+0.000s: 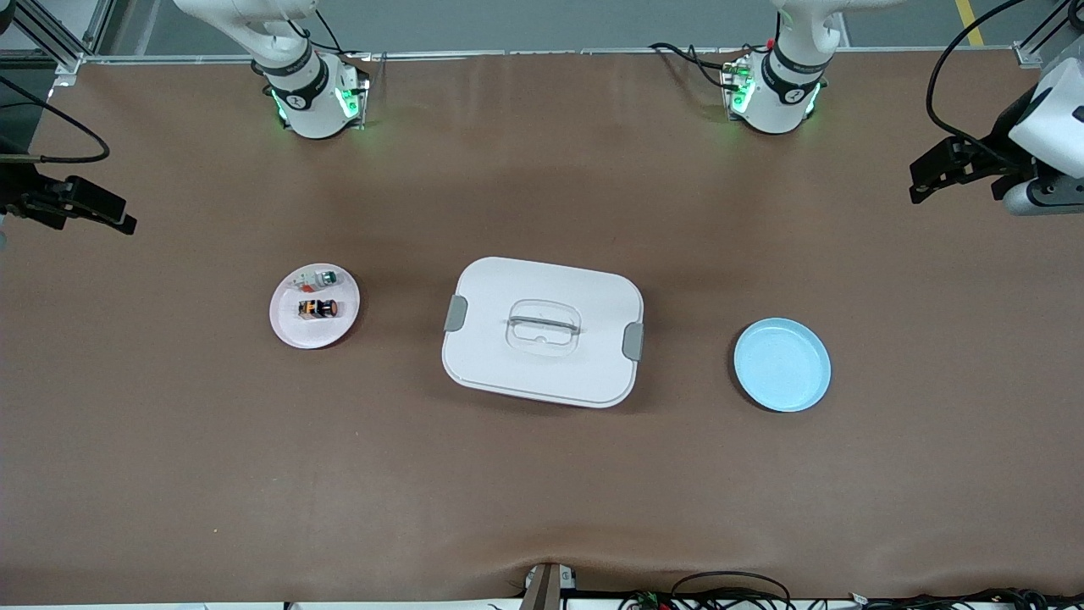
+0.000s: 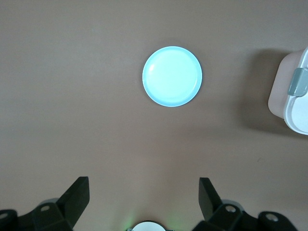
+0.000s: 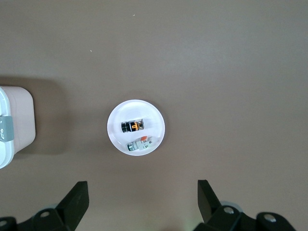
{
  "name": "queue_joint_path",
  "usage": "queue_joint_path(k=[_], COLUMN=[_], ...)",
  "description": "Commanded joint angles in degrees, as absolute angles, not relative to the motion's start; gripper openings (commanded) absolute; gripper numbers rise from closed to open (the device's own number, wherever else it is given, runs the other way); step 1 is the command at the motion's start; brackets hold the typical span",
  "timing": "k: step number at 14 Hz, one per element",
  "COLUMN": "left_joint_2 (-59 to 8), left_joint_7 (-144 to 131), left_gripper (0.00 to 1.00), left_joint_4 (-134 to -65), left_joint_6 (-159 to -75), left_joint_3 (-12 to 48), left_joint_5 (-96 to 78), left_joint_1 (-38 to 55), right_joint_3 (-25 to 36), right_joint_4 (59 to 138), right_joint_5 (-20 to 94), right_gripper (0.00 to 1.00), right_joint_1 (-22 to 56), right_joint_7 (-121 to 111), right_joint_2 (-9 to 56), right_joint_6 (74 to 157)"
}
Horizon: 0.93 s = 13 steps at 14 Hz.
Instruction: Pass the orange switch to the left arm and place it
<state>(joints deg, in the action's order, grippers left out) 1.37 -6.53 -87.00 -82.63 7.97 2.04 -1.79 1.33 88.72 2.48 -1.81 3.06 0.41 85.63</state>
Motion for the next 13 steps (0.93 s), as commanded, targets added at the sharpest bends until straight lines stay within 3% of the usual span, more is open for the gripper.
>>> queue_joint_path(k=[1, 5, 8, 13], left_joint_2=[1.1, 1.1, -1.1, -0.6], left_joint_7=[-6.2, -5.7, -5.5, -4.0], left_gripper=[1.00, 1.00, 1.00, 1.00], left_joint_4=[-86.1, -86.0, -82.4, -84.1], left_joint_6=[-81.8, -81.8, -81.5, -79.8], left_joint_3=[8.3, 8.1, 7.8, 8.0], left_joint_5=[3.1, 3.1, 3.1, 3.2], left_joint_1=[-1.8, -2.0, -2.5, -2.5], right_joint_3=[0.6, 0.6, 0.5, 0.5], right_joint_4=[88.8, 88.8, 88.8, 88.8], right_joint_5=[2.5, 2.5, 2.5, 2.5], right_gripper=[1.00, 1.00, 1.00, 1.00], right_joint_1=[-2.6, -2.5, -2.5, -2.5], right_joint_7=[2.8, 2.6, 2.6, 2.6], right_joint_2=[-0.4, -0.4, -0.4, -0.4], right_joint_6=[85.9, 85.9, 85.9, 85.8])
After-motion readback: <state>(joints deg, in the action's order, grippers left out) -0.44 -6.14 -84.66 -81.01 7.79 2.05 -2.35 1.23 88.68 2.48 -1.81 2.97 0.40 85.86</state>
